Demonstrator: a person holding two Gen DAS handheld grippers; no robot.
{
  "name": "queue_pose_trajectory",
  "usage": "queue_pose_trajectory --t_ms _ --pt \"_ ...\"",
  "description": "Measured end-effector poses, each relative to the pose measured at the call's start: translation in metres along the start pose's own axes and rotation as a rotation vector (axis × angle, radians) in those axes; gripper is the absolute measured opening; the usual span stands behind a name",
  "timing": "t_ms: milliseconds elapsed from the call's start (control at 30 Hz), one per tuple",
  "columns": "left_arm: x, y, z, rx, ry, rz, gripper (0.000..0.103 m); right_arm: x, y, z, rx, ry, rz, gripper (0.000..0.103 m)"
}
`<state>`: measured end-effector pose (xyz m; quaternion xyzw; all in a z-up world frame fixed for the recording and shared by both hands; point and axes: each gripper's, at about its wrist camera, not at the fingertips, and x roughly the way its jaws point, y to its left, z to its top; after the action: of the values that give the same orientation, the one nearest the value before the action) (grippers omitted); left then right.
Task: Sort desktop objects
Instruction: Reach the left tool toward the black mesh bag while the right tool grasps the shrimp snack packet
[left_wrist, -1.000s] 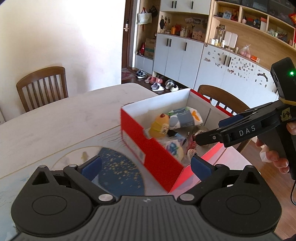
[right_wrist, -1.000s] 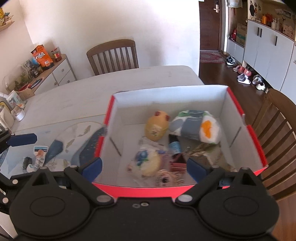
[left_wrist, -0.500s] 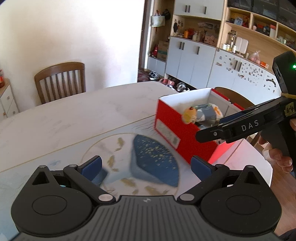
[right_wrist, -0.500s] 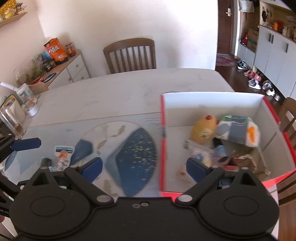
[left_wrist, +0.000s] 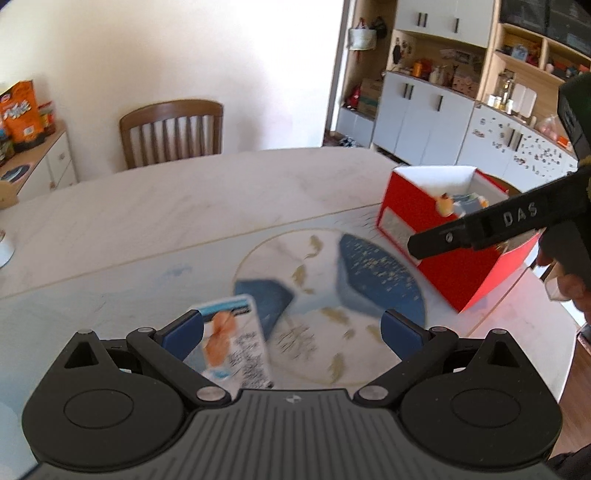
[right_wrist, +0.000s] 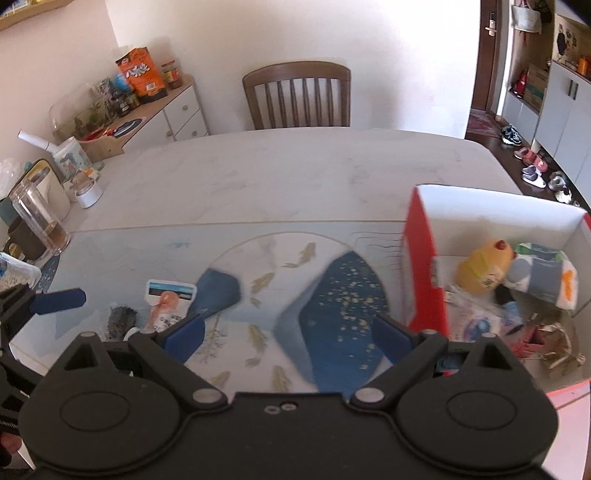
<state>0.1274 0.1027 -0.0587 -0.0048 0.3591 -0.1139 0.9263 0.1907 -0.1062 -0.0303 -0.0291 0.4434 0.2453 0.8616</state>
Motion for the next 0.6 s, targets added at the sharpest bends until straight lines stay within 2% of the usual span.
queue_pose_trajectory --t_ms 600 --pt "0.017 0.068 -0.035 -0.037 0.077 0.123 0.103 0.064 0.074 0.015 -0.093 0.065 0.051 0.096"
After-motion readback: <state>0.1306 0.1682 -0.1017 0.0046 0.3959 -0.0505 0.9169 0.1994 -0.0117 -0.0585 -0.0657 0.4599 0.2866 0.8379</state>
